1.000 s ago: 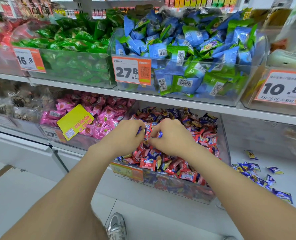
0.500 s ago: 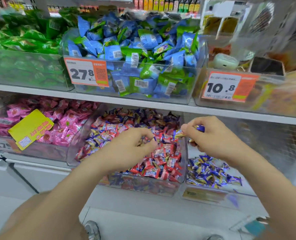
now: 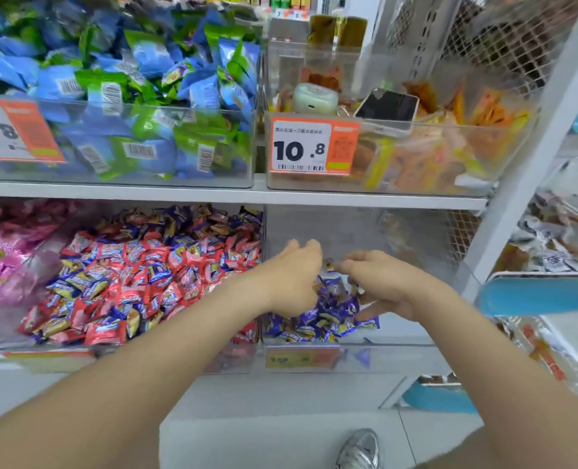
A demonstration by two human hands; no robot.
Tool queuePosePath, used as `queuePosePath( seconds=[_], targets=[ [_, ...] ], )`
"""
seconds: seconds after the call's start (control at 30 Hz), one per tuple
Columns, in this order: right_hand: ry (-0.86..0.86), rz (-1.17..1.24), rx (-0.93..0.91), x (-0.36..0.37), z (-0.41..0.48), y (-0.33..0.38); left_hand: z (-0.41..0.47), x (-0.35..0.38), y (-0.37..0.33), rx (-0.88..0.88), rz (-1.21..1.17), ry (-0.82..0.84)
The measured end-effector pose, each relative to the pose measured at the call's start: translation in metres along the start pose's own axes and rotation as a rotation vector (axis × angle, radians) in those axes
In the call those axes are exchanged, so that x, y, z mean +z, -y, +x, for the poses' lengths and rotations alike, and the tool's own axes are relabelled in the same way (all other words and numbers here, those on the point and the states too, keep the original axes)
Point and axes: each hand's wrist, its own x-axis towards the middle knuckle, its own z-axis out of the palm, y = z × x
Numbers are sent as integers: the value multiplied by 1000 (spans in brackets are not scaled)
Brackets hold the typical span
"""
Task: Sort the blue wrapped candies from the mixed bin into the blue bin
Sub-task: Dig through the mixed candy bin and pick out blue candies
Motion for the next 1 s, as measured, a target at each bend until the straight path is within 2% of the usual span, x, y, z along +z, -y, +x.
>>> queuePosePath(
  seconds=[0.07, 0.2, 0.3, 0.4, 0.53, 0.6, 0.7, 0.8, 0.93, 1.0],
  targets=[
    [-12, -86, -42, -3, -3, 0, -2, -1, 9, 35, -12, -88],
    [-76, -205, -190, 10, -11, 15, -32, -2, 27, 159, -194, -464],
    [-202, -353, -408, 38, -26, 40, -56, -10, 38, 130, -130, -560],
    [-210, -345, -613, 76, -47, 72, -70, -25, 69, -41, -104, -609],
    [-168, -470, -802, 131, -42, 100, -81, -44, 133, -466, 105, -458],
    [-167, -586, -814, 154, -26, 111, -86, -54, 162, -603, 139, -494],
    [-234, -708, -747, 178, 2, 131, -85, -68, 201, -719, 6, -505],
    [-237, -636, -643, 193, 34, 156, -77, -74, 231, -709, -90, -459],
    [-216, -494, -451, 207, 69, 181, -61, -78, 243, -633, -265, -502],
    [-210, -446, -440, 212, 78, 189, -52, -80, 244, -590, -371, -517]
  ],
)
